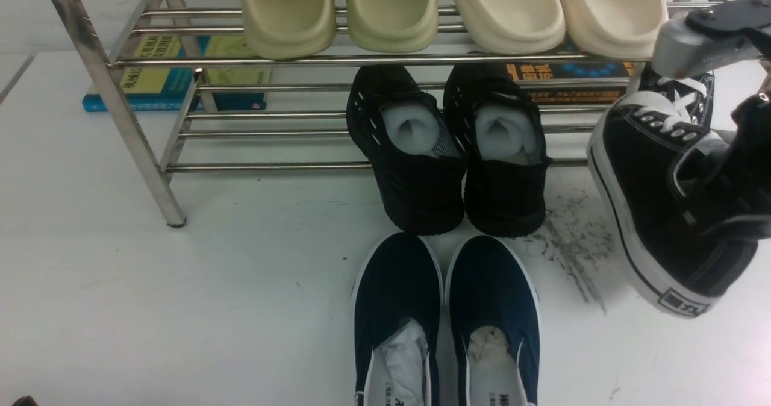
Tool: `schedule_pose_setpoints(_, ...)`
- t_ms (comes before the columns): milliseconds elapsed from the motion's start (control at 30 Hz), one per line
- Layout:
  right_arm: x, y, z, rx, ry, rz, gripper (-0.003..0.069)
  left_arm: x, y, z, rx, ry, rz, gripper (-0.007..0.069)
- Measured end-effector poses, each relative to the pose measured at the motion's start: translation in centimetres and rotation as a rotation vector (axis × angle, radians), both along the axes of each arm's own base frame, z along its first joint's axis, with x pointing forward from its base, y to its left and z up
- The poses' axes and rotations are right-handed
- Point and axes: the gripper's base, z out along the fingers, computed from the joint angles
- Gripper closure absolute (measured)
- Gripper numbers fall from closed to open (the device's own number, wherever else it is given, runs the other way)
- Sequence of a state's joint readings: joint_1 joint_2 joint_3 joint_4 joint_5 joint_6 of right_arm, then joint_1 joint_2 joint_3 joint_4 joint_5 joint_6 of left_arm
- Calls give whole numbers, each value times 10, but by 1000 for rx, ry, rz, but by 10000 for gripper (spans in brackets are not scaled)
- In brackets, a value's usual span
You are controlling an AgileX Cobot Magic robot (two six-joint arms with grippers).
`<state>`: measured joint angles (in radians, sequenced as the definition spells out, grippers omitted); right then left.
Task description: Take the shoes off the shelf with your hand on the white table.
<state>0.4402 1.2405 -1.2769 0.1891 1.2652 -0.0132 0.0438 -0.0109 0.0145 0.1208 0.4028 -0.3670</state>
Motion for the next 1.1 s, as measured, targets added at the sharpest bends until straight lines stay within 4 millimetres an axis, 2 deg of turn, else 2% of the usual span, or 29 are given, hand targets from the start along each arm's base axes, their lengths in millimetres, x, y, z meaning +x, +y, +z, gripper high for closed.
schedule_pose_setpoints(167, -8, 1, -16, 13, 58, 39, 639, 0, 0, 0, 0, 0, 0, 385)
schedule_pose_setpoints(367, -29, 27, -31, -23, 102, 189, 639, 0, 0, 0, 0, 0, 0, 385)
schedule_pose_setpoints(533, -40, 39, -33, -80, 90, 204, 639, 0, 0, 0, 0, 0, 0, 385)
schedule_pose_setpoints(700, -40, 38, -33, -98, 86, 165, 639, 0, 0, 0, 0, 0, 0, 385)
schedule_pose_setpoints(867, -41, 37, -44, -117, 115, 141, 639, 0, 0, 0, 0, 0, 0, 385)
schedule_pose_setpoints(1067, -50, 29, -82, -191, 222, 130, 639, 0, 0, 0, 0, 0, 0, 385)
schedule_pose_setpoints(1100, -50, 29, -82, -191, 222, 130, 639, 0, 0, 0, 0, 0, 0, 385)
